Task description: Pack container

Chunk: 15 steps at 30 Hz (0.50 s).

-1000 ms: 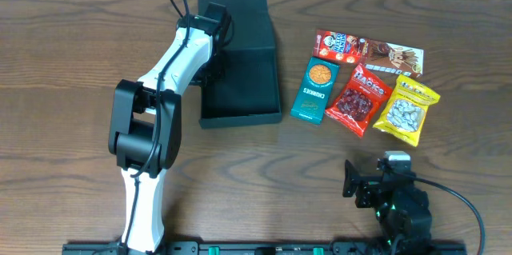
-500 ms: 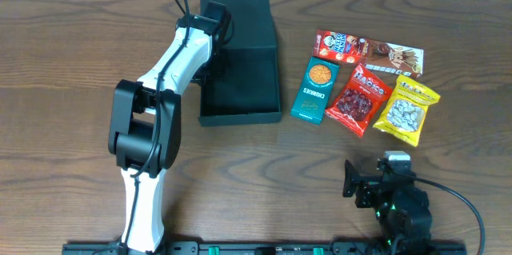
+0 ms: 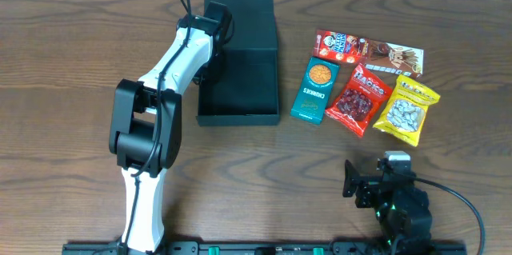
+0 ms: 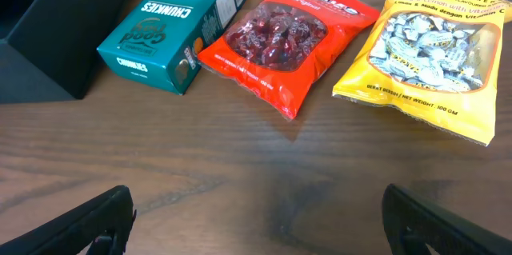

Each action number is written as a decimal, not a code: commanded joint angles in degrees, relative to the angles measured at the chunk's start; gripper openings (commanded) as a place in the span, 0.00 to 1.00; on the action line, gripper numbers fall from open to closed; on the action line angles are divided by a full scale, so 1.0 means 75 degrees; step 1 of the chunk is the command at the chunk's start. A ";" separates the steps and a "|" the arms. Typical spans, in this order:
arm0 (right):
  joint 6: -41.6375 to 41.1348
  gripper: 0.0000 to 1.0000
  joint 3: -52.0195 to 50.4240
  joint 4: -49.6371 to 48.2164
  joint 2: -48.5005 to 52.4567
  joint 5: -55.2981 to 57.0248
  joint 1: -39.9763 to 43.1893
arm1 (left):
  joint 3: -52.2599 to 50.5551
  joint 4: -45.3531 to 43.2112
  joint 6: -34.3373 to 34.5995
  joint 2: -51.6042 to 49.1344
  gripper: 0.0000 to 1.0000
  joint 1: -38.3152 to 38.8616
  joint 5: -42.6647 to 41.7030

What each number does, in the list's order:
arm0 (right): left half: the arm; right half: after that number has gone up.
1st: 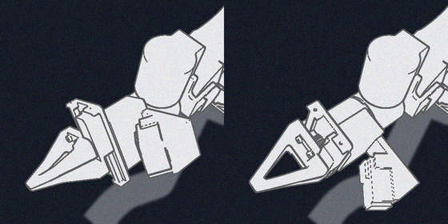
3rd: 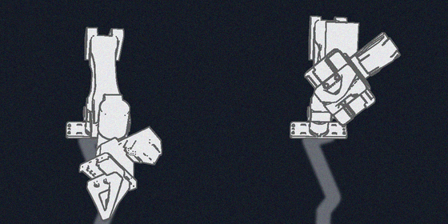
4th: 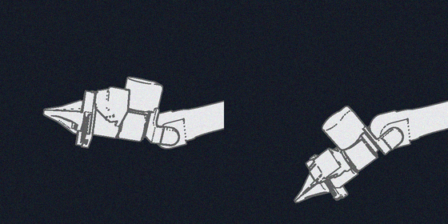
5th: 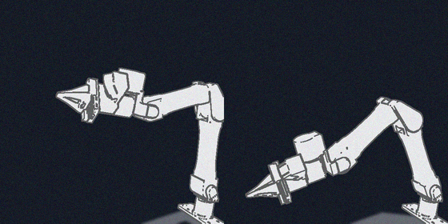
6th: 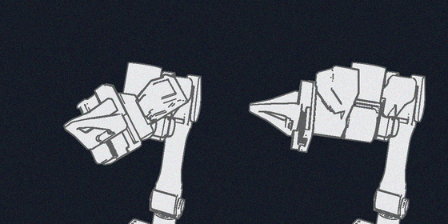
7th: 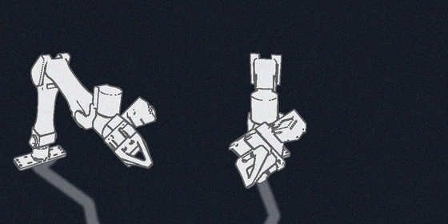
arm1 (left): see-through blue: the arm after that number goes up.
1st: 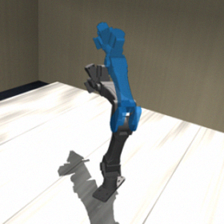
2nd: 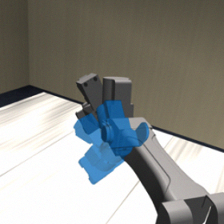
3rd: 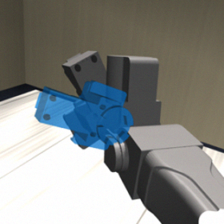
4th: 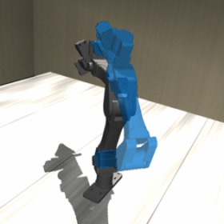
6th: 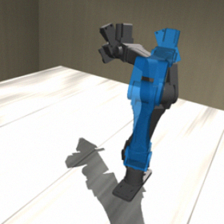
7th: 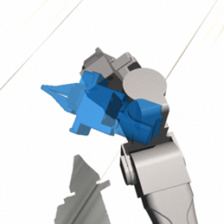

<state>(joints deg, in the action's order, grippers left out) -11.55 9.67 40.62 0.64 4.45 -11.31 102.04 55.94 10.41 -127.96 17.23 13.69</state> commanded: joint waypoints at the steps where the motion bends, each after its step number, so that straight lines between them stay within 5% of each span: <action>1: -0.0082 0.99 -0.0061 0.0012 -0.0044 0.0000 0.0055 | 0.0012 0.0006 -0.0076 -0.0166 0.51 0.0006 0.0312; 10: -0.0085 0.99 -0.0061 0.0012 -0.0044 0.0000 0.0055 | 0.0012 -0.0274 -0.0452 -0.0166 0.31 0.0006 0.0323; 15: -0.0082 0.99 -0.0061 0.0012 -0.0044 0.0000 0.0055 | 0.0012 -0.0283 -0.0542 -0.0166 0.30 0.0006 0.0323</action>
<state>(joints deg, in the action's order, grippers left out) -11.55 9.67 40.62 0.64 4.45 -11.31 102.04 53.71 7.53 -128.07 17.37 15.07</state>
